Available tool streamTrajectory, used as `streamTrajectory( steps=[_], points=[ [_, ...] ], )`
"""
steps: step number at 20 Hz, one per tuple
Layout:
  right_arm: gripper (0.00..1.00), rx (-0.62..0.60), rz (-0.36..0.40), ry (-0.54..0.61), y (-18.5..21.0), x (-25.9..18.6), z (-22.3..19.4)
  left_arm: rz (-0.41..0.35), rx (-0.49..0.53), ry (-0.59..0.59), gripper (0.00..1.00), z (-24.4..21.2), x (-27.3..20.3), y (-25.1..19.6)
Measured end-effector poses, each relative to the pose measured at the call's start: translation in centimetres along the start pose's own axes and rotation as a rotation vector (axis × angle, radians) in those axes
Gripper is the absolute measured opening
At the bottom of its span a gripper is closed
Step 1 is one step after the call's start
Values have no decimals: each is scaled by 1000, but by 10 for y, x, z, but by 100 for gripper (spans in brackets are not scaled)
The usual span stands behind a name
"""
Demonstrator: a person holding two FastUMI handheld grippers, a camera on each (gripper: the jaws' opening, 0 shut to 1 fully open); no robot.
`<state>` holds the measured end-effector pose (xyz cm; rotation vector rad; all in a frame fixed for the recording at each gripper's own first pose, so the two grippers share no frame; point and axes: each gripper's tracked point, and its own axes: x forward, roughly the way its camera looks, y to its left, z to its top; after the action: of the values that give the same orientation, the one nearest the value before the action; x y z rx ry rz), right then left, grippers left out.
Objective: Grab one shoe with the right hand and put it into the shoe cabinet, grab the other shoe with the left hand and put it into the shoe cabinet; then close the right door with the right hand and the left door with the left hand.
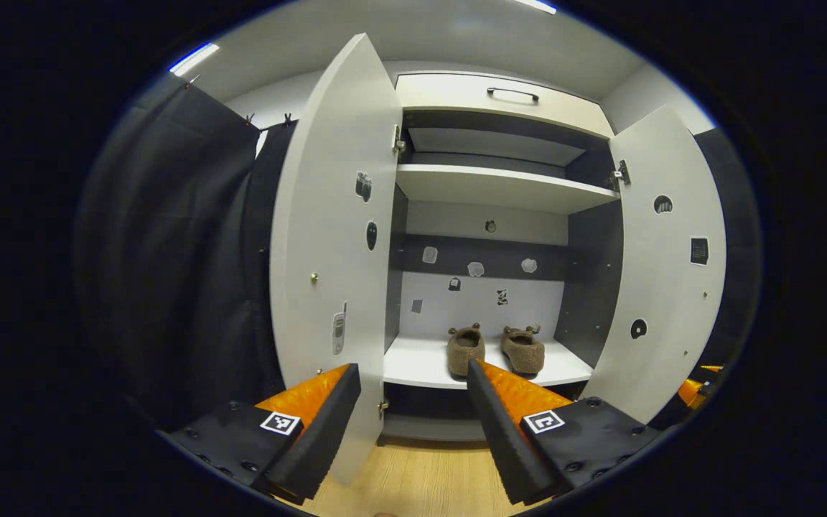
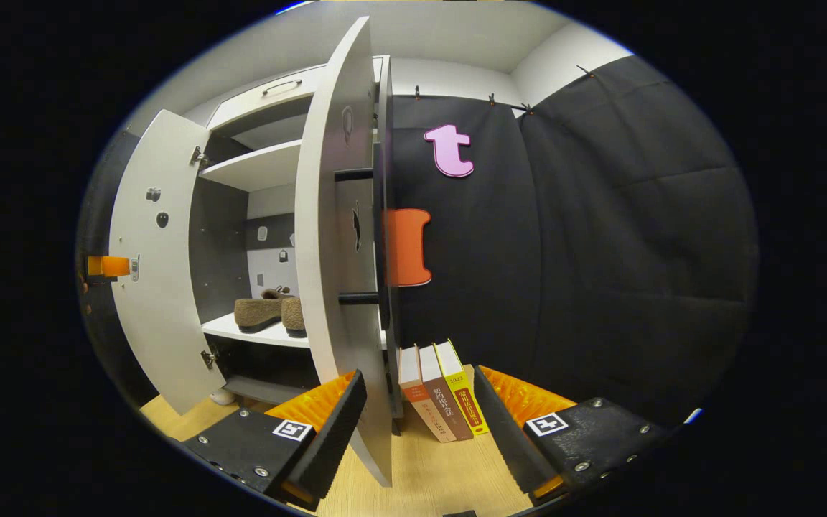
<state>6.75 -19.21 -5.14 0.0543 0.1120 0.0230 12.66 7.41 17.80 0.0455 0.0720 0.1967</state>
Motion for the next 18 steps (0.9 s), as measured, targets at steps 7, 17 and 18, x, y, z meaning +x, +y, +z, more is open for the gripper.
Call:
streamTrajectory(
  steps=[7, 17, 18],
  points=[
    [91, -10, -1, 6, 13, -1, 0, 11, -59, -5, 97, -11, -37, 41],
    [91, 16, 27, -1, 82, 4, -4, 35, -78, -1, 97, -16, -36, 116],
    [91, 18, 29, -2, 89, 6, -4, 38, -80, -1, 95, -17, -35, 125]
  ],
)
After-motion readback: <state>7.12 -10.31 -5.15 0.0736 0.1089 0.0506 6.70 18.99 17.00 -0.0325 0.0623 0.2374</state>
